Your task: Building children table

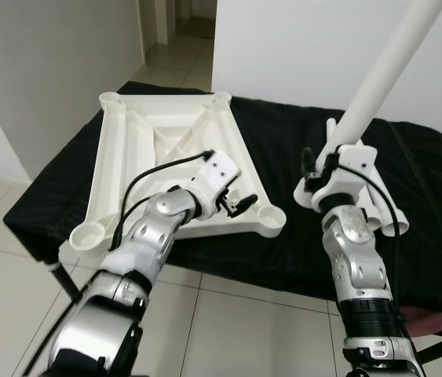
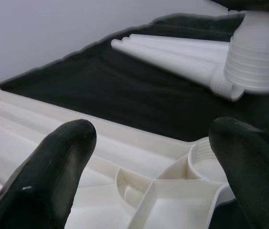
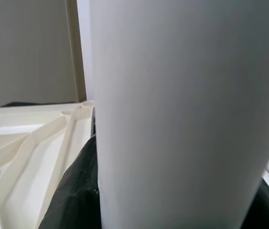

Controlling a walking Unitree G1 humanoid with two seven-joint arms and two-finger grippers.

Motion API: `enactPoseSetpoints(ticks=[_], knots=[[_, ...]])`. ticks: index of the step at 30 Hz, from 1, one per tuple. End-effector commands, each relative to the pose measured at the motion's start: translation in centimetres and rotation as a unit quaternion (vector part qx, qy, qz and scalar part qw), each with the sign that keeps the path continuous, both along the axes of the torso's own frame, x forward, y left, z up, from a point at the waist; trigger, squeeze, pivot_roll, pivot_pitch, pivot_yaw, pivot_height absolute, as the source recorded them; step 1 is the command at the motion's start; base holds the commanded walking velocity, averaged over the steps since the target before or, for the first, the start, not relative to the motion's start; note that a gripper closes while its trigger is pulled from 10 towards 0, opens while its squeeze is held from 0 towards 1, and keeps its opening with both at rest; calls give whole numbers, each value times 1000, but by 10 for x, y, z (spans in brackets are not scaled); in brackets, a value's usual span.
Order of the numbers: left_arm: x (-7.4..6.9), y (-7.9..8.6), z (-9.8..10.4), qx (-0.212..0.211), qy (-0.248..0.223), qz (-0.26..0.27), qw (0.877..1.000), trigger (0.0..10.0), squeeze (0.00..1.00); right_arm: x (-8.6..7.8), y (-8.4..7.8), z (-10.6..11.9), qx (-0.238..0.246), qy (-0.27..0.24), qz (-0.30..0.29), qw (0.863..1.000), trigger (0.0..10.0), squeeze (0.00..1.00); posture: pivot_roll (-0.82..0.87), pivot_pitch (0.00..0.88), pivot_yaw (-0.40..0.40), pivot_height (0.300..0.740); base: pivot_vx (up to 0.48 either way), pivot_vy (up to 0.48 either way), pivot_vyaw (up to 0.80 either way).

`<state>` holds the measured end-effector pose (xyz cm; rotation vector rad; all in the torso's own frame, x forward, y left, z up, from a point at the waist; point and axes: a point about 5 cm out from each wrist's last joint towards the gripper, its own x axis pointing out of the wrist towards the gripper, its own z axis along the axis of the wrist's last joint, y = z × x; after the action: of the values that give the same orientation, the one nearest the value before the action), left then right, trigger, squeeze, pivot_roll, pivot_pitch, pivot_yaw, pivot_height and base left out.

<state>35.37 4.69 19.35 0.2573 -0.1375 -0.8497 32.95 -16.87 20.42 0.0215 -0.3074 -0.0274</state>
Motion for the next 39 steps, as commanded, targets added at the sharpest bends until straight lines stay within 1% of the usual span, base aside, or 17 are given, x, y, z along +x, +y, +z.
enactPoseSetpoints(ticks=[1, 2, 4, 5, 6, 8, 10, 12, 14, 16, 19, 21, 23, 28, 34, 35, 39], knots=[[6, 9, 4, -37, -12, 113, 993, 10000, 0, -2, 0, 3, 6, -14, -1, 1000, 10000, 0, 6, 0, -49, 740, 0, 0, 0], [-1, 17, 11, -76, -18, 120, 990, 10000, 0, -5, 3, 1, 11, -15, -3, 1000, 10000, 0, 8, 0, -51, 740, 0, 0, 0], [-1, 17, 11, -76, -18, 120, 990, 10000, 0, -5, 3, 1, 11, -15, -3, 1000, 10000, 0, 8, 0, -51, 740, 0, 0, 0], [-6, 26, 17, -109, -22, 128, 985, 10000, 0, -8, 6, -3, 8, -12, -4, 1000, 10000, 0, 12, 0, -59, 740, 0, 0, 0], [-6, 26, 17, -109, -22, 128, 985, 10000, 0, -8, 6, -3, 8, -12, -4, 1000, 10000, 0, 12, 0, -59, 740, 0, 0, 0], [-11, 46, 23, -141, -27, 157, 977, 10000, 0, -13, 11, -11, -3, -2, -6, 1000, 10000, 0, 16, 0, -66, 740, 0, 0, 0], [-11, 46, 23, -141, -27, 157, 977, 10000, 0, -13, 11, -11, -3, -2, -6, 1000, 10000, 0, 16, 0, -66, 740, 0, 0, 0], [-15, 53, 25, -145, -29, 170, 974, 10000, 0, -16, 13, -14, -9, 6, -4, 1000, 10000, 0, 16, 0, -73, 740, 0, 0, 0], [-22, 61, 20, -167, -21, 198, 966, 10000, 0, -21, 15, -23, -24, 20, 13, 999, 10000, 0, 10, 0, -78, 740, 0, 0, 0], [-22, 61, 20, -167, -21, 198, 966, 10000, 0, -21, 15, -23, -24, 20, 13, 999, 10000, 0, 10, 0, -78, 740, 0, 0, 0], [-32, 66, 15, -200, -5, 226, 953, 10000, 0, -28, 16, -29, -35, 26, 21, 999, 10000, 0, 10, 0, -88, 740, 0, 0, 0], [-34, 66, 15, -209, -1, 229, 951, 10000, 0, -29, 16, -30, -36, 26, 21, 999, 10000, 0, 10, 0, -88, 740, 0, 0, 0], [-38, 67, 16, -210, -12, 240, 948, 10000, 0, -31, 16, -32, -39, 29, 20, 999, 10000, 0, 11, 0, -95, 740, 0, 0, 0], [-51, 69, 9, -211, 1, 233, 949, 10000, 0, -38, 21, -34, -47, 30, 21, 998, 10000, 0, 12, 0, -101, 740, 0, 0, 0], [-56, 68, 7, -203, 3, 232, 951, 10000, 0, -41, 22, -31, -49, 21, 19, 998, 10000, 0, 11, 0, -101, 740, 0, 0, 0], [-60, 66, 7, -201, 8, 226, 953, 10000, 0, -44, 23, -30, -45, 12, 24, 999, 10000, 0, 6, 0, -97, 740, 0, 0, 0], [-62, 63, 6, -200, 13, 218, 955, 10000, 0, -49, 25, -26, -27, -10, 33, 999, 10000, 0, 5, 0, -97, 740, 0, 0, 0]])
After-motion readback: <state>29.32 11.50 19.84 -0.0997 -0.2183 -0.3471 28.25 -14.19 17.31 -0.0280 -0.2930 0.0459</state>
